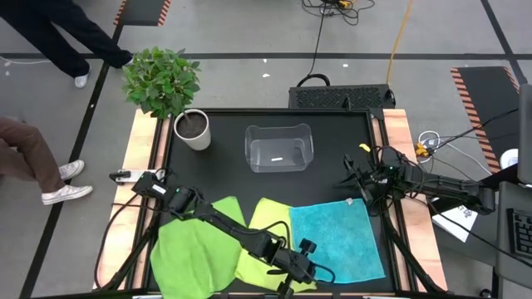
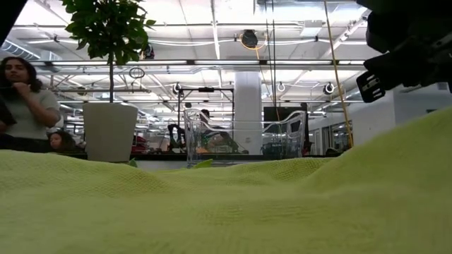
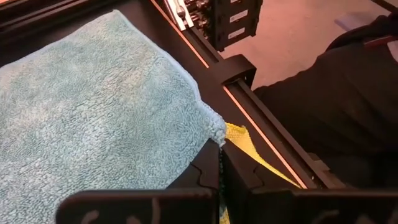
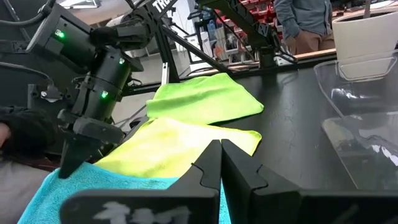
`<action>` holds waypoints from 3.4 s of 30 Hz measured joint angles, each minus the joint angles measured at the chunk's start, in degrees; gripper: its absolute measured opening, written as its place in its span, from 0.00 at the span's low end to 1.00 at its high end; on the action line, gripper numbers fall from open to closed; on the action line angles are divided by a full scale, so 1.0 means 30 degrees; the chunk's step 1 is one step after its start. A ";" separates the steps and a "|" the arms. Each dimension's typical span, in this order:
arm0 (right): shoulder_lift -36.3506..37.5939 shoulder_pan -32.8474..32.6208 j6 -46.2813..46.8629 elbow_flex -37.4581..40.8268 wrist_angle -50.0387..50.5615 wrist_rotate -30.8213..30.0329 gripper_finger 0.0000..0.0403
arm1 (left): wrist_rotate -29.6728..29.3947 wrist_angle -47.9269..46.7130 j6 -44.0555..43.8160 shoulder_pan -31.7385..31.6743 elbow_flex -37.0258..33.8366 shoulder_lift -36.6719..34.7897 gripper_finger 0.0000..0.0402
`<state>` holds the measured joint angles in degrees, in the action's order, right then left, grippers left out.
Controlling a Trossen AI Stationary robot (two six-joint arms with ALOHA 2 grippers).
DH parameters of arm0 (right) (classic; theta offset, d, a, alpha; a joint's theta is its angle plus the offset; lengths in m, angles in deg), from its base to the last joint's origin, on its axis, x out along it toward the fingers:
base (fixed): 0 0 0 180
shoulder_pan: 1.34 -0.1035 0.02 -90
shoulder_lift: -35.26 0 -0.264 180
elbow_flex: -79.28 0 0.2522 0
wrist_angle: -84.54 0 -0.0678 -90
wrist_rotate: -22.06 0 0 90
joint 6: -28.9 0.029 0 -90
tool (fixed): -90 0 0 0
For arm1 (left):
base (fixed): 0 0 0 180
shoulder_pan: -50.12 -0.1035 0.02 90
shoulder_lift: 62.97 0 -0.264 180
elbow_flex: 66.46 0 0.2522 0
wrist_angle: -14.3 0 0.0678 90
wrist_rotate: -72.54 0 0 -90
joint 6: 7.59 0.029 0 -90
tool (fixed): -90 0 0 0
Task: Fold microfiber towels
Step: Fold the blue towel
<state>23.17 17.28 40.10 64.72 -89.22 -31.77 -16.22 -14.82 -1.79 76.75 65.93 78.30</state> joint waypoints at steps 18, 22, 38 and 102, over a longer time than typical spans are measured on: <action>-0.1217 -0.7749 0.4793 0.0000 0.0804 -0.4266 0.31 | -0.0262 -0.1002 -0.0186 -0.0247 0.0000 0.0000 0.01; -0.2195 -1.0413 0.5895 0.0000 0.0541 -0.6445 0.41 | -0.0255 -0.1101 -0.0325 -0.0247 0.0000 0.0000 0.02; -0.9555 -2.0977 0.8506 -0.2476 -0.4352 -1.3486 0.47 | -0.0255 -0.1101 -0.0199 -0.0247 -0.0001 0.0000 0.02; -2.8021 -2.8325 1.8259 -1.8555 1.0450 -2.1585 0.47 | -0.1290 -0.0417 0.0338 -0.0422 -0.0022 -0.1362 0.01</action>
<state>-60.90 -67.69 94.88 9.06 -57.87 -96.53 -20.09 -16.07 -0.78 75.49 65.87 74.21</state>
